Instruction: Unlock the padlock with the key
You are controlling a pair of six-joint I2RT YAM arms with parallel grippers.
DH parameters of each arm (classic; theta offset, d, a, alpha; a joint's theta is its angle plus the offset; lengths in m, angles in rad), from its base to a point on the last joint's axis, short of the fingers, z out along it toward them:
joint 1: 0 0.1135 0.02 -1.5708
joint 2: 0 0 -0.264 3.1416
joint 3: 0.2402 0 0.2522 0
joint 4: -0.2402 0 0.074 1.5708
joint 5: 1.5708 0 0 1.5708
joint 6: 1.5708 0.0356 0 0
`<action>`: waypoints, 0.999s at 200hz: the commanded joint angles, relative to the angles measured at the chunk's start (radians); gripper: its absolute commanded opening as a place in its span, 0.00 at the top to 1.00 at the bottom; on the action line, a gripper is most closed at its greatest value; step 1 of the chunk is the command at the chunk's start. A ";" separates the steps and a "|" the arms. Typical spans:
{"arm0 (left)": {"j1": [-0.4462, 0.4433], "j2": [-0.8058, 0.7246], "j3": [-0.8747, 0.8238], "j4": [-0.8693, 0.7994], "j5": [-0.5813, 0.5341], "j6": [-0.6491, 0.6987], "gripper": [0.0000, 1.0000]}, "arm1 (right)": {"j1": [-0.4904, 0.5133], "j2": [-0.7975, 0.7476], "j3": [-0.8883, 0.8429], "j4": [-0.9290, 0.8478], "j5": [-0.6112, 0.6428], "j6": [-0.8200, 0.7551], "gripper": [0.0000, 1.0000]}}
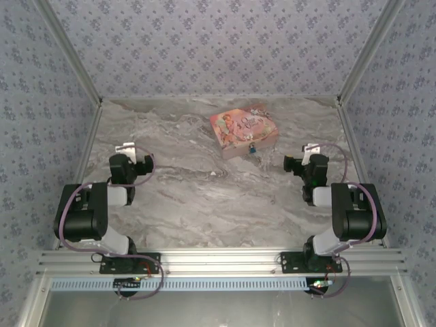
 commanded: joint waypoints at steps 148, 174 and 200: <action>0.000 -0.029 0.004 0.002 0.014 0.011 0.01 | -0.021 -0.038 0.019 -0.034 -0.010 0.007 0.00; -0.003 -0.179 0.007 -0.119 -0.017 0.007 0.01 | -0.023 -0.176 0.071 -0.250 0.022 0.036 0.00; -0.011 -0.368 0.087 -0.388 -0.052 -0.060 0.01 | -0.014 -0.311 0.169 -0.566 0.021 0.125 0.00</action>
